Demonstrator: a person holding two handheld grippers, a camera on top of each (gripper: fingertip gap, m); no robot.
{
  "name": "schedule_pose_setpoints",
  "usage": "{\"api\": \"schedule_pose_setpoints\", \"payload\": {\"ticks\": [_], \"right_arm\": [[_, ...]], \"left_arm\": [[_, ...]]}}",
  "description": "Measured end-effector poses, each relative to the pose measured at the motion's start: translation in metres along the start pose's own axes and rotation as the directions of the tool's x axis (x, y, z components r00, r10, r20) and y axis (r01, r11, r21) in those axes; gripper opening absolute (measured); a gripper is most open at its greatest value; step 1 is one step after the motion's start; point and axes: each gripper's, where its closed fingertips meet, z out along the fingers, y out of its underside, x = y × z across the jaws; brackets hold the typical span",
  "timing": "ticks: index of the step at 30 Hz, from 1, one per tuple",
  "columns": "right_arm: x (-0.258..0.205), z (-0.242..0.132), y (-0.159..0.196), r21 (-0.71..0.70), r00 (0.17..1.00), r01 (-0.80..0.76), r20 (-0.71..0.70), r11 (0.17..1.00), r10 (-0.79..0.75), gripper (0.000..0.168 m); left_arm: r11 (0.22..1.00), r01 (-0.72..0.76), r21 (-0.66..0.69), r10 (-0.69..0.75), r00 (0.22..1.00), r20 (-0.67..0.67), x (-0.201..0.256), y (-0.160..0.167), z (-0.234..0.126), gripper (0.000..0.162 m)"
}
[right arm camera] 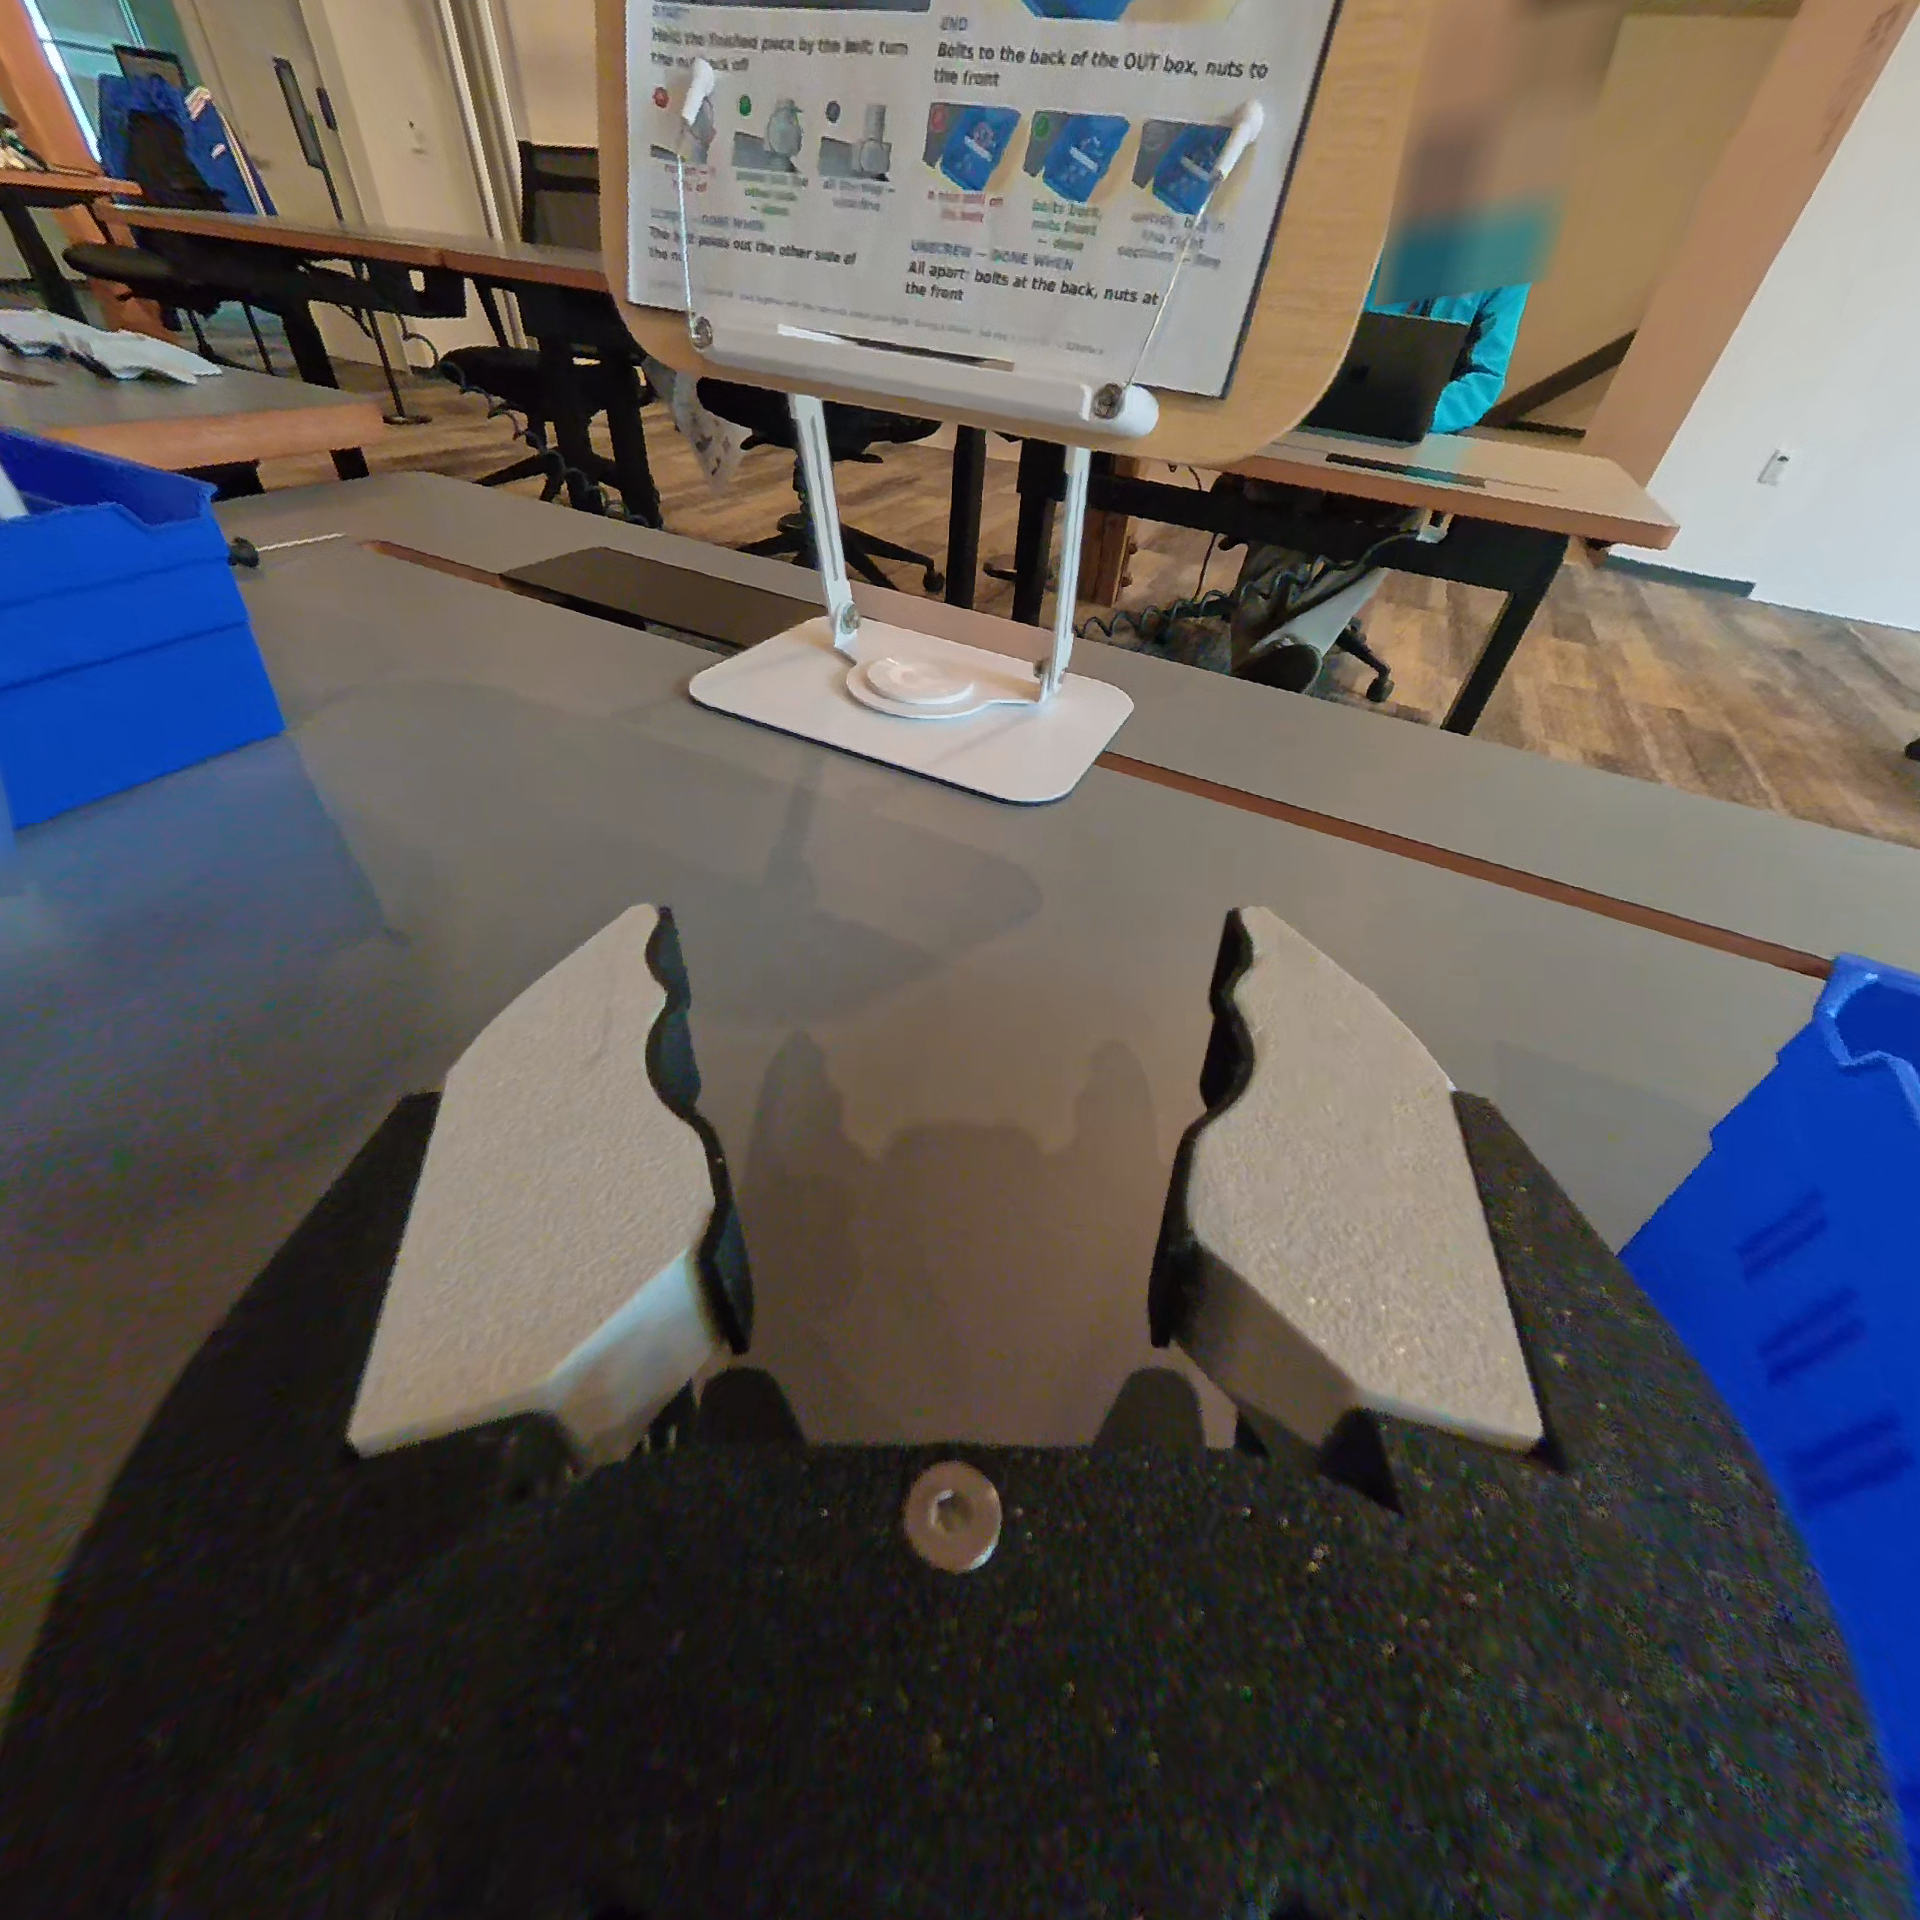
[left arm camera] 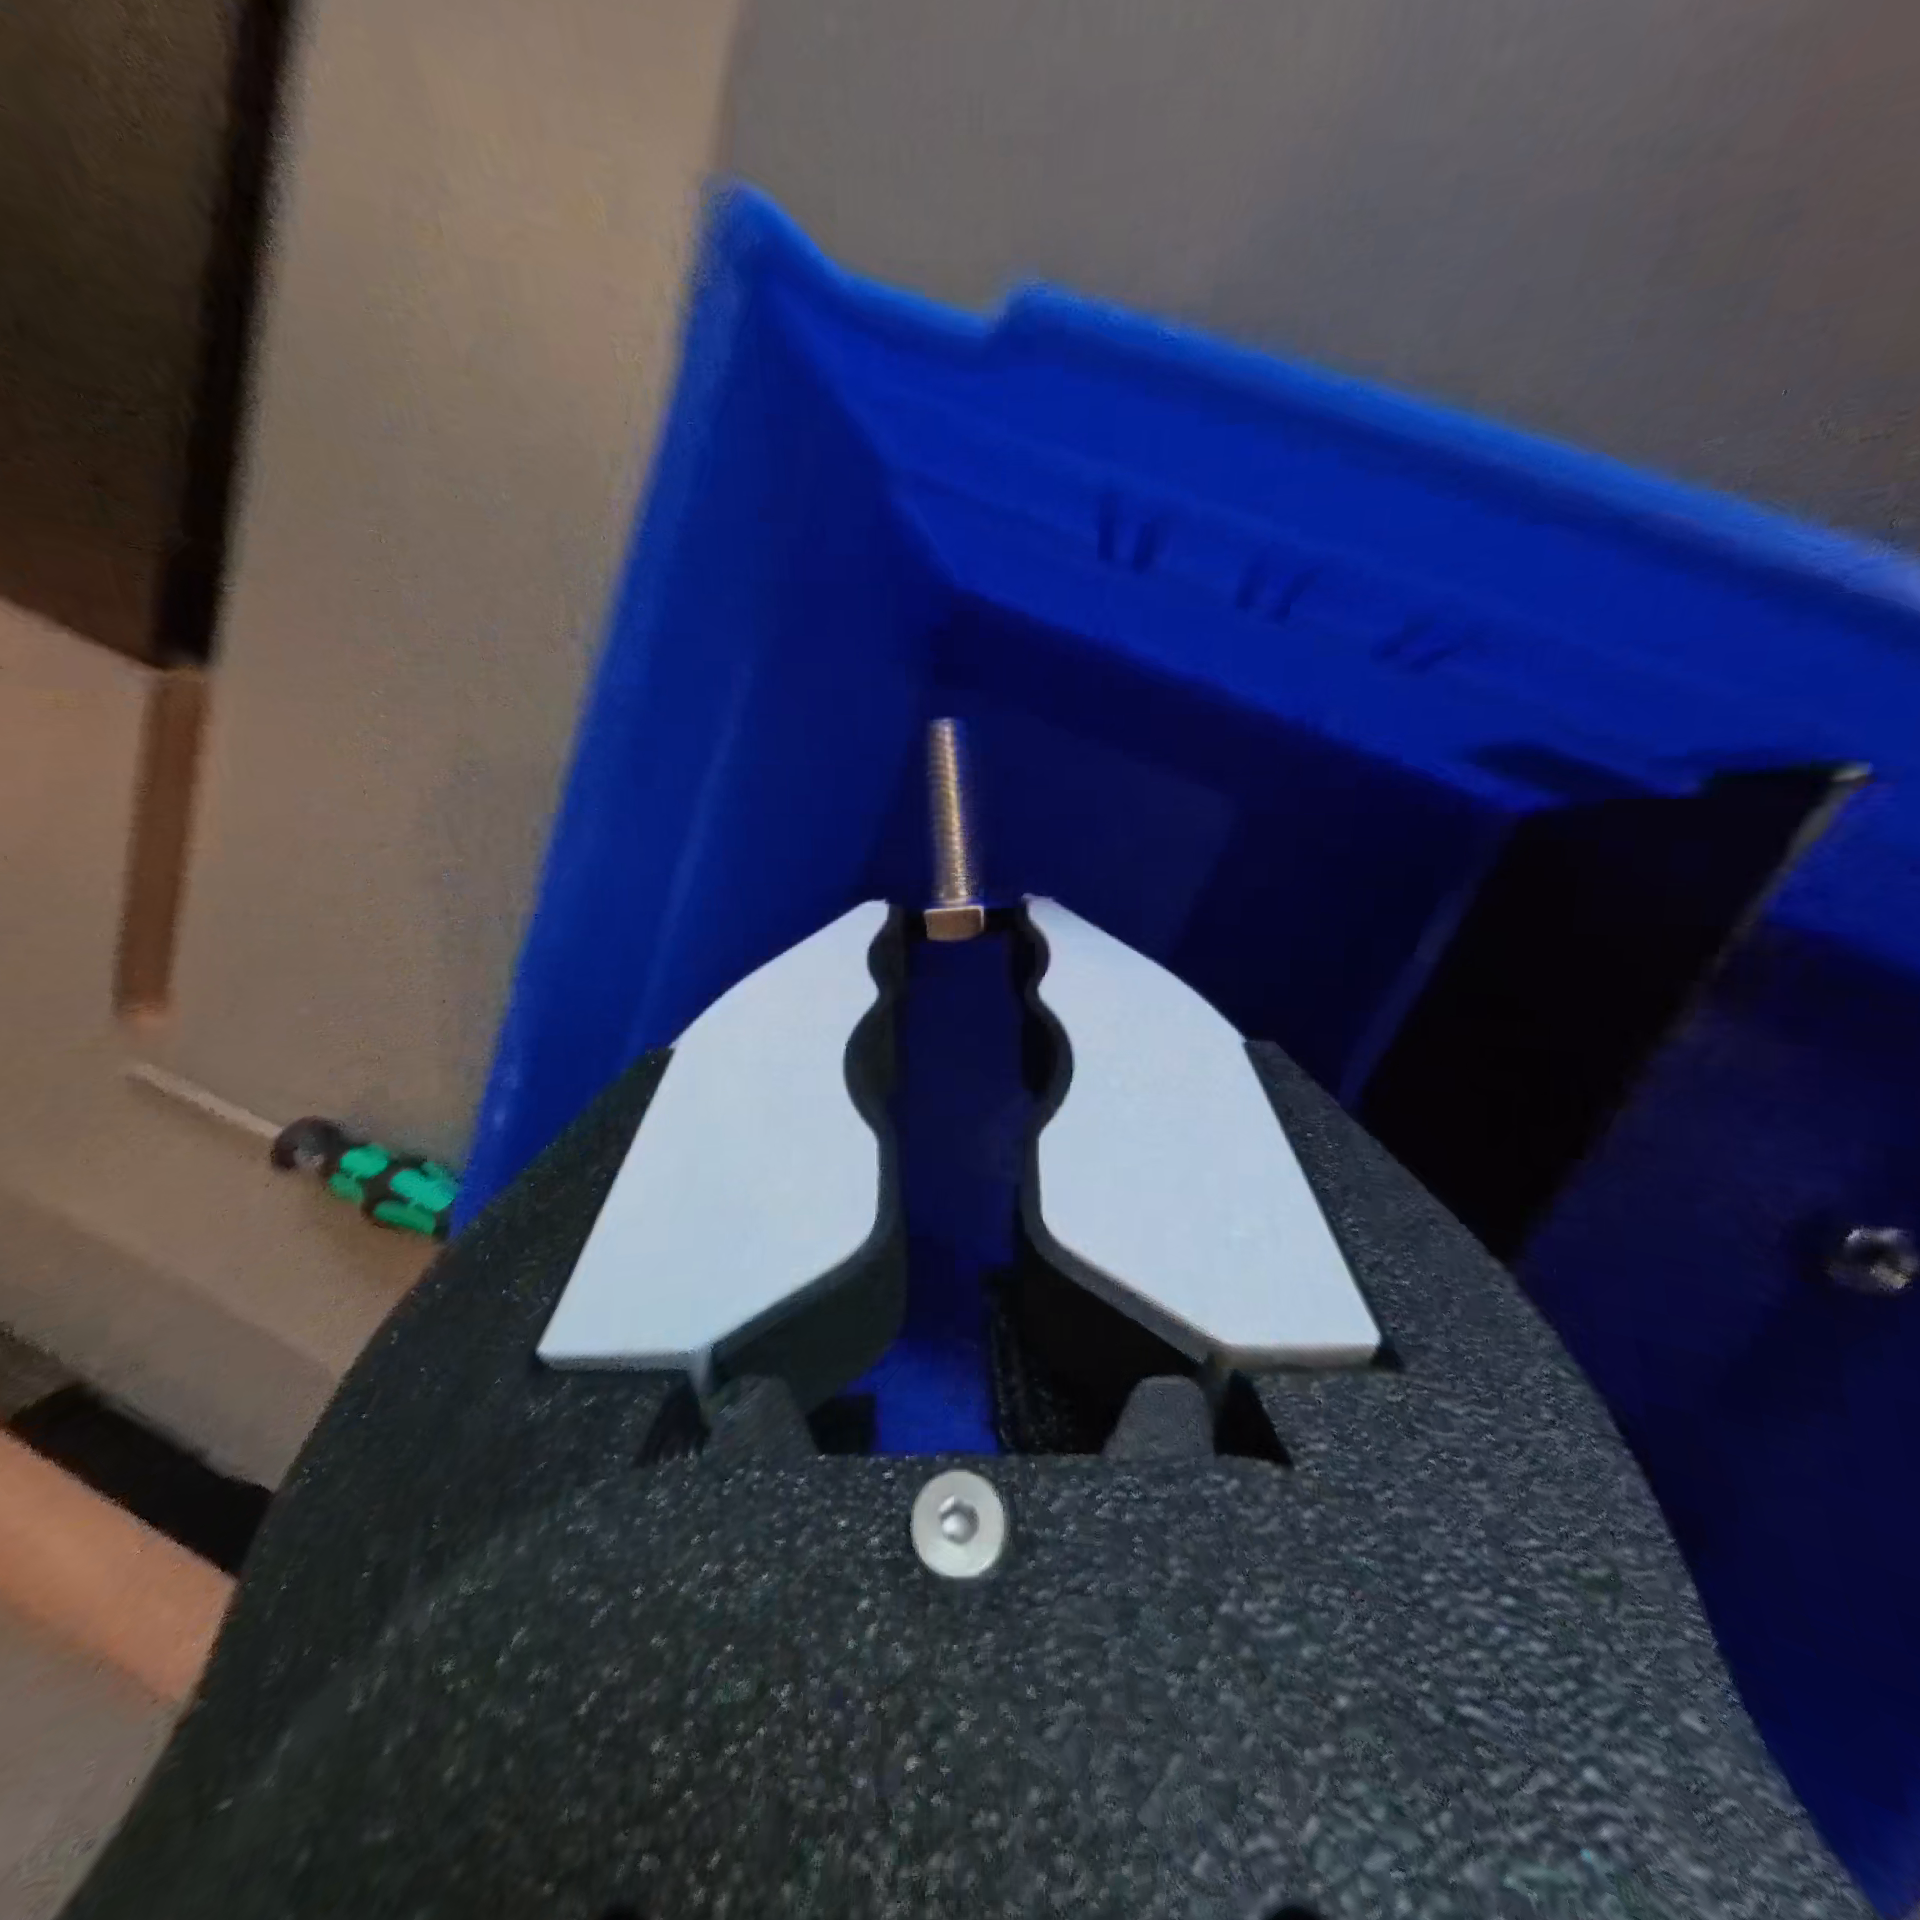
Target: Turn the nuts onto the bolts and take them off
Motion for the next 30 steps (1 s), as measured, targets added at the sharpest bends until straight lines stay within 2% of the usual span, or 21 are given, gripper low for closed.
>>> {"api": "schedule_pose_setpoints", "payload": {"ticks": [2, 4, 8, 12, 15, 19, 24, 30], "right_arm": [[-0.003, 0.000, -0.001, -0.002, 1.000, 0.004, 0.014, 1.000, -0.004, 0.094], [-0.007, 0.000, -0.002, 0.002, 0.999, 0.008, 0.034, 1.000, -0.008, 0.092], [-0.020, 0.000, -0.005, 0.011, 0.994, 0.010, 0.109, 1.000, -0.011, 0.089], [-0.047, -0.004, -0.015, 0.056, 0.961, -0.026, 0.277, 0.998, 0.009, 0.081], [-0.069, -0.016, -0.032, 0.125, 0.898, -0.111, 0.438, 0.986, 0.045, 0.076], [-0.090, -0.041, -0.060, 0.203, 0.763, -0.275, 0.641, 0.940, 0.085, 0.067], [-0.104, -0.063, -0.074, 0.188, 0.607, -0.399, 0.788, 0.897, 0.105, 0.048], [-0.123, -0.058, -0.059, 0.134, 0.589, -0.302, 0.805, 0.944, 0.074, 0.032]], "left_arm": [[0.987, 0.060, 0.146, -0.072, 0.994, 0.079, -0.003, -0.016, -0.026, 0.020], [0.939, 0.091, 0.333, -0.139, 0.982, 0.125, 0.006, -0.043, -0.055, 0.020], [0.767, 0.086, 0.636, -0.214, 0.969, 0.127, 0.051, -0.107, -0.106, 0.020], [0.578, 0.104, 0.810, -0.221, 0.975, 0.033, 0.108, -0.163, -0.124, 0.019], [0.438, 0.137, 0.888, -0.203, 0.978, -0.051, 0.147, -0.201, -0.121, 0.019], [0.294, 0.200, 0.935, -0.153, 0.975, -0.161, 0.192, -0.242, -0.103, 0.019], [0.251, 0.254, 0.934, -0.020, 0.966, -0.258, 0.230, -0.266, -0.063, 0.019], [0.262, 0.262, 0.929, 0.038, 0.959, -0.281, 0.244, -0.268, -0.044, 0.019]]}}
